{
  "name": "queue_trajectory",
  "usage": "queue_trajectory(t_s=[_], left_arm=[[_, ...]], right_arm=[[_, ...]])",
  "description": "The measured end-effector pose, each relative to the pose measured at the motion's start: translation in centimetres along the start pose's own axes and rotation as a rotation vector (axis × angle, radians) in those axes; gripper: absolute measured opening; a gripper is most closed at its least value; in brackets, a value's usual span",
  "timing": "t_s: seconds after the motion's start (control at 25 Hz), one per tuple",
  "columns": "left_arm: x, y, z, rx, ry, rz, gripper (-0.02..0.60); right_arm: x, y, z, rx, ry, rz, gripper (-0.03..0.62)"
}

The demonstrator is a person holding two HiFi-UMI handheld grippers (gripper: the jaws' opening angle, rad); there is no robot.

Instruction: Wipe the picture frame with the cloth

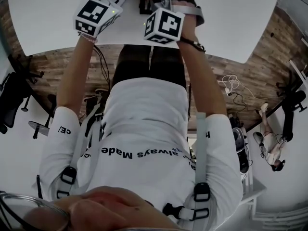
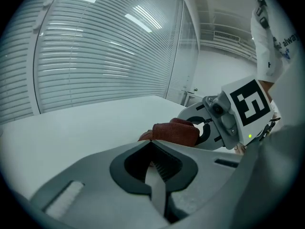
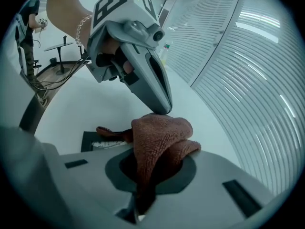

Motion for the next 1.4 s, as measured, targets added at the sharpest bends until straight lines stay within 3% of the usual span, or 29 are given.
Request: queue_trajectory(t_s=[0.24, 0.68, 0.88, 1.4], left_arm=[[-0.5, 1.8, 0.1, -0.012, -0.002, -0.001, 0.003], [-1.5, 6.2, -0.7, -0.112, 0.048, -0.017, 0.003], [-1.6, 6.8, -1.8, -0.175, 0.077, -0.024, 0.003], [-2.1, 7.5, -1.5, -0.202, 0.075, 0.005, 0.003]], right_arm=[[-1.5, 0.1, -1.5, -0.010, -0.033, 0.053, 0.020], [-3.7, -1.1, -2.9, -0.014, -0.087, 0.139, 0.020], [-4.9, -1.7, -2.8, -0.041, -0.187, 0.161, 0.020], [-6.9, -5.3, -2.7, -0.035, -0.318, 0.297, 0.021]])
Point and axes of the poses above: the fingertips, and each gripper's own axes: y forward along the fingers, x to its right, z out of its top, the point moved 4 cm from there along -y, backward along the fingers, and after that the axes turned 11 degrees about -y, right-handed, at the moved point
